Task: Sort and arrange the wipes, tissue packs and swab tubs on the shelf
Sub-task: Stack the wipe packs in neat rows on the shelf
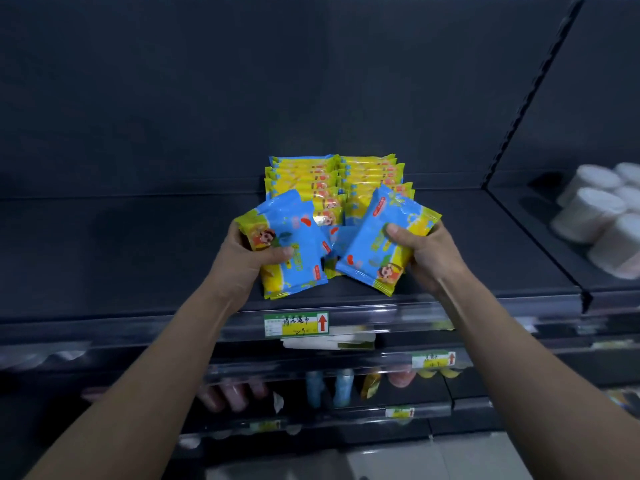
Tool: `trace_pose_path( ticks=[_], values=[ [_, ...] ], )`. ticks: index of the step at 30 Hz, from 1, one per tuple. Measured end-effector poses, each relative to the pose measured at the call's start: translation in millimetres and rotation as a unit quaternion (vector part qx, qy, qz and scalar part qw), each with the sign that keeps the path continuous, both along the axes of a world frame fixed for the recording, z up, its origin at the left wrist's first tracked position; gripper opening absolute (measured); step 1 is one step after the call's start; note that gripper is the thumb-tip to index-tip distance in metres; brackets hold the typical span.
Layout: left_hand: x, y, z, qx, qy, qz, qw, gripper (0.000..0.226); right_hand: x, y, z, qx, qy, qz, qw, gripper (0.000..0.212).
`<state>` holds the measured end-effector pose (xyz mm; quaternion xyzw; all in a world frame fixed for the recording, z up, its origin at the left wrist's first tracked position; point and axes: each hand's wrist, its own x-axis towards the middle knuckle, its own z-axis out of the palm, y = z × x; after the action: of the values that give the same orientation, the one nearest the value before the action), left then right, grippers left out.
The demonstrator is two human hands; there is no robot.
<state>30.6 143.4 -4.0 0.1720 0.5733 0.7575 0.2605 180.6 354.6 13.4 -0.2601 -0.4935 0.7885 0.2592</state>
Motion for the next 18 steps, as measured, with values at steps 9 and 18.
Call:
trace_pose_path(
  ticks=[9,18],
  values=[
    [2.6,11.0,7.6,0.062,-0.036,0.016,0.997,0.074,-6.9,-2.9,-4.1,-0.073,0.05,-0.064,0.994,0.061],
    [-7.6,2.9,-17.7,0.025,-0.032,0.039,0.998,0.077,9.1,12.0,-13.1,0.059,-0.01,-0.056,0.997,0.038]
  ],
)
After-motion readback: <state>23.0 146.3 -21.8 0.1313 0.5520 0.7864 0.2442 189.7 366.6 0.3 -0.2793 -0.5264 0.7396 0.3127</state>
